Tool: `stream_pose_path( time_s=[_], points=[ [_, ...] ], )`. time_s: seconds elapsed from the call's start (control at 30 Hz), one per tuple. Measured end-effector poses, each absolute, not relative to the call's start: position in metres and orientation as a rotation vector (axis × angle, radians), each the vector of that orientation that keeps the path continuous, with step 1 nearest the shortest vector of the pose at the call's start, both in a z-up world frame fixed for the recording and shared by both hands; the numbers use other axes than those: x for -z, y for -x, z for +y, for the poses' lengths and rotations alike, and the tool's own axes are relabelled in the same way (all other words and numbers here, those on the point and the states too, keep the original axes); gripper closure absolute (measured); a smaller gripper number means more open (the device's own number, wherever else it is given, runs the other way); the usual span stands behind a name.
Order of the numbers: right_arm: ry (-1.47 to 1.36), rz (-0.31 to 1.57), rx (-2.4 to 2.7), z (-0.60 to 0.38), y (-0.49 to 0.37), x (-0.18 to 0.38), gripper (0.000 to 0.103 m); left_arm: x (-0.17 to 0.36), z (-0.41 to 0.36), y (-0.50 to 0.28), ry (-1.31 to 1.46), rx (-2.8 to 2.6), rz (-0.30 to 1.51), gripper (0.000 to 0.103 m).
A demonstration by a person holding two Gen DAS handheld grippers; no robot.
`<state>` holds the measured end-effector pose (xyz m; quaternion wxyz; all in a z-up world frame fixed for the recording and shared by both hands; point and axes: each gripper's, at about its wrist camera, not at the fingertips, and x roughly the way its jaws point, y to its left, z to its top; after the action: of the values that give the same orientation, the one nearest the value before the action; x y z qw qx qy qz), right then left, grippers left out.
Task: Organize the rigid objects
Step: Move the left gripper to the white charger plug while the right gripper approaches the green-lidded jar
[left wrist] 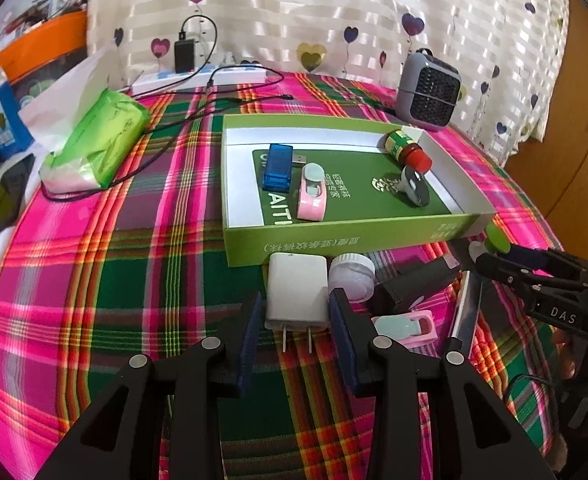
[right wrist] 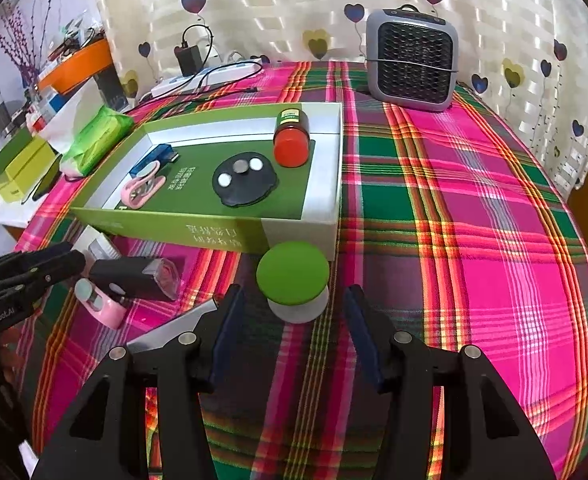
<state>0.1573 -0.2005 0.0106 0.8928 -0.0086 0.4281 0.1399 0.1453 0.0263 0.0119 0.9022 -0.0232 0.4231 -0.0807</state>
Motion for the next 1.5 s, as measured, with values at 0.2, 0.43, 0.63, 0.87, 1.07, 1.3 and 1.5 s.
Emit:
stream_pose_path(
  time_s=[0.2, 0.43, 0.63, 0.87, 1.07, 1.3, 1.5],
  points=[
    [0.029, 0.893, -0.29, -0.199, -0.16, -0.009, 0.051, -0.008, 0.022, -0.151, 0.018, 0.157, 0.895, 0.069],
    [0.041, 0.887, -0.283, -0.198, -0.162, -0.008, 0.051, -0.006, 0.019, -0.158, 0.006, 0.142, 0.91, 0.069],
    [0.047, 0.887, -0.272, -0.197, -0.166, -0.008, 0.051, -0.005, 0.023, -0.159, 0.04, 0.144, 0.911, 0.069],
    [0.063, 0.887, -0.253, -0.195, -0.167, -0.008, 0.051, -0.005, 0.024, -0.159, 0.047, 0.14, 0.908, 0.069],
    [0.04, 0.886, -0.263, -0.198, -0.168, -0.008, 0.051, -0.005, 0.024, -0.159, 0.048, 0.14, 0.909, 0.07],
    [0.024, 0.883, -0.26, -0.201, -0.167, -0.008, 0.065, -0.006, 0.025, -0.157, 0.052, 0.139, 0.906, 0.071],
    [0.032, 0.882, -0.263, -0.2, -0.166, -0.009, 0.069, -0.006, 0.025, -0.157, 0.054, 0.139, 0.906, 0.071]
  ],
)
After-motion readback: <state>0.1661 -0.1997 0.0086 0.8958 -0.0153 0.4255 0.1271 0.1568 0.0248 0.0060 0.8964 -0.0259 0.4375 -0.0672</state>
